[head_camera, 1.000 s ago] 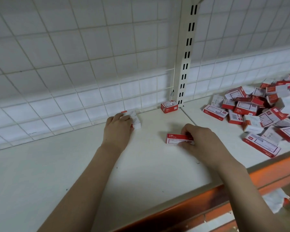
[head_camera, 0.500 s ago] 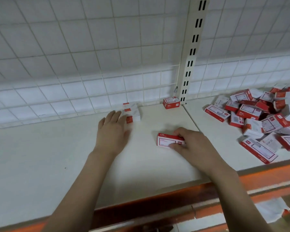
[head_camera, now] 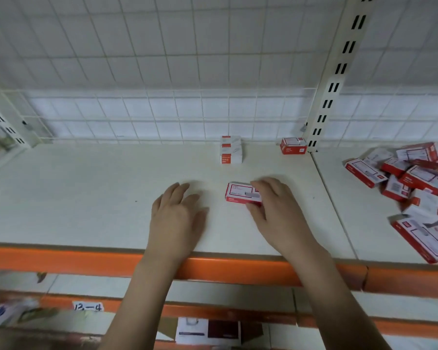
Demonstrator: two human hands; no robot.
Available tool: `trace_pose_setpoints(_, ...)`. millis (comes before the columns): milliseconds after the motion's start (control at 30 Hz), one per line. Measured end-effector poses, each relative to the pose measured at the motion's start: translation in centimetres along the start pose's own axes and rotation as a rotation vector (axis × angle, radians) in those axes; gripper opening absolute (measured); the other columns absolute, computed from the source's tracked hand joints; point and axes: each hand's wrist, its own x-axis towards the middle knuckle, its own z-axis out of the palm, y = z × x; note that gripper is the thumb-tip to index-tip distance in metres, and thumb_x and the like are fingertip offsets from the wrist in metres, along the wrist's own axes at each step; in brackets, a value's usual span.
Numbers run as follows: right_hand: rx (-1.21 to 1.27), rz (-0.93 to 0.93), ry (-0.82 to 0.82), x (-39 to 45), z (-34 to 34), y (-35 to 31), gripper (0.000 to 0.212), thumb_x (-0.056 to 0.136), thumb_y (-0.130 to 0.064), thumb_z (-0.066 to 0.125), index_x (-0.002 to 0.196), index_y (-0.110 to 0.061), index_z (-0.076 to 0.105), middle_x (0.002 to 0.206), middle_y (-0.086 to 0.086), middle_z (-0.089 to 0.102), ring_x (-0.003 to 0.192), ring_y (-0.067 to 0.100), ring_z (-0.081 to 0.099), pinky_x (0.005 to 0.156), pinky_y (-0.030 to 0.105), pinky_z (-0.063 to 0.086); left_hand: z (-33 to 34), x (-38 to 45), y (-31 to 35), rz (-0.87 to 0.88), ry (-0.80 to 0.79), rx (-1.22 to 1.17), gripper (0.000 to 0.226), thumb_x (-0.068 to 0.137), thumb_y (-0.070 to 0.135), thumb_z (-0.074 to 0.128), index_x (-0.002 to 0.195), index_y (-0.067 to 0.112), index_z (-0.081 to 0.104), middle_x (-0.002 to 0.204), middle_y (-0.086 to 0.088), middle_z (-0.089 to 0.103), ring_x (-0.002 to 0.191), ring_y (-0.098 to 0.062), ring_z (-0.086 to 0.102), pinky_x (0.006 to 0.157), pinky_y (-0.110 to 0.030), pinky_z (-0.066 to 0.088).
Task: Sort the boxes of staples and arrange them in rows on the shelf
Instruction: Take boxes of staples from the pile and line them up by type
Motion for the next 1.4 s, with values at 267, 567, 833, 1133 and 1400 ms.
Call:
trace_pose_setpoints(267,-0.091,-0.074,-0.154,-0.1,0.5,-0.5,0.048,0.101,-0.032,0.028,0.144,-0.012,0.029,0.153,0.004,0.023,0.142,0.016,0.013,0.115,0.025,0.002,0.1,-0.5,0.1,-0.051,0.045,-0.053,0.042,0.082,0.035,0.042,0.096,0.008,0.069,0.113,-0.019,0.064,0.106,-0.039,0.059,0.083,-0.051,0.048)
trace_pose_setpoints(567,-0.101,-0.123,-0.166,4.2,3.8,-5.1,0.045,0.101,-0.02,0.028,0.144,-0.008,0.027,0.151,0.001,0.025,0.139,0.014,0.015,0.111,0.017,0.005,-0.8,0.7,-5.8,-0.12,0.131,-0.113,0.04,0.076,0.022,0.056,0.111,0.004,0.064,0.131,-0.026,0.05,0.112,-0.043,0.054,0.087,-0.052,0.045)
trace_pose_setpoints(833,-0.044,-0.121,-0.204,10.5,8.2,-10.2,0.046,0.097,-0.01,0.036,0.142,-0.005,0.031,0.152,0.002,0.023,0.141,0.015,0.017,0.11,0.018,0.012,-3.1,2.4,-14.4,-0.157,0.148,-0.152,0.044,0.086,0.021,0.057,0.124,0.0,0.055,0.142,-0.026,0.037,0.123,-0.044,0.044,0.096,-0.053,0.04)
trace_pose_setpoints(1133,-0.169,-0.06,-0.186,10.7,8.9,-12.9,0.045,0.099,-0.022,0.033,0.141,-0.005,0.032,0.148,0.008,0.03,0.137,0.021,0.025,0.108,0.021,0.012,-3.0,5.8,-16.8,-0.039,-0.041,-0.152,0.057,0.092,0.032,0.05,0.143,0.011,0.033,0.155,-0.013,0.014,0.14,-0.029,0.02,0.111,-0.037,0.019)
trace_pose_setpoints(1400,-0.236,0.003,-0.215,14.3,10.2,-13.4,0.047,0.099,-0.026,0.032,0.142,-0.007,0.029,0.152,0.007,0.024,0.14,0.02,0.019,0.112,0.026,0.009,-3.1,7.8,-18.1,0.035,-0.163,-0.123,0.055,0.094,0.039,0.044,0.143,0.016,0.034,0.155,-0.007,0.013,0.14,-0.024,0.019,0.111,-0.031,0.019)
